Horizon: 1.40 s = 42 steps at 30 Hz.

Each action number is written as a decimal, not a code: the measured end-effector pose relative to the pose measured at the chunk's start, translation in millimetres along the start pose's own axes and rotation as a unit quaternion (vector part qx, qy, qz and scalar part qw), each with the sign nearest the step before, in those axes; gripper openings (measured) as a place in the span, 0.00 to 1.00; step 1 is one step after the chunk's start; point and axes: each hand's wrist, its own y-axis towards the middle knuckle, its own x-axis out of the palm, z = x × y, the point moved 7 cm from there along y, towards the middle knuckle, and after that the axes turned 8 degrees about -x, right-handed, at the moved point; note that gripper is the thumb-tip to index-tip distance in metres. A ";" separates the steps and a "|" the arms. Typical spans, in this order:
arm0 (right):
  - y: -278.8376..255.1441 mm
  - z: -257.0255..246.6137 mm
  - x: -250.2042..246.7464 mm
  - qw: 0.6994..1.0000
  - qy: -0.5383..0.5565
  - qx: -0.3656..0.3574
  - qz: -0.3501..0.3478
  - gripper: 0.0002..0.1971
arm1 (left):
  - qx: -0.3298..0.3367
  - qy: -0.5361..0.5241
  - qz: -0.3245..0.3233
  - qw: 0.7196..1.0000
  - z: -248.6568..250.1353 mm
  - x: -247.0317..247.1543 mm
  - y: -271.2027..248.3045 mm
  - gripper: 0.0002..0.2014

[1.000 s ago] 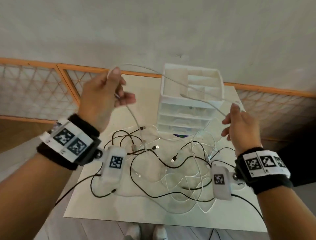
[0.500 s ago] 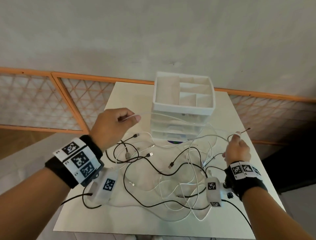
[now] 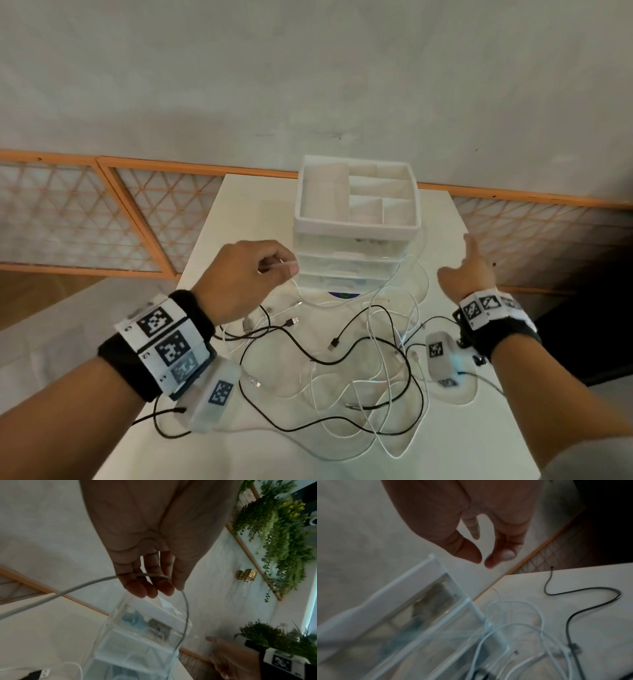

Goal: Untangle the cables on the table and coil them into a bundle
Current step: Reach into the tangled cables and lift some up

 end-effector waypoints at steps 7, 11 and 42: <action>-114.6 -87.9 79.6 0.934 0.022 -0.261 -0.243 0.08 | 0.032 0.002 -0.053 0.998 14.1 69.1 -6.4 0.02; -79.4 -63.0 54.3 0.971 0.023 -0.208 -0.120 0.08 | -0.002 0.156 -0.108 0.982 -22.5 83.3 -6.7 0.04; -15.5 23.8 24.6 0.999 0.044 -0.008 0.018 0.37 | -0.203 0.064 0.070 0.975 -136.1 -4.6 -36.9 0.20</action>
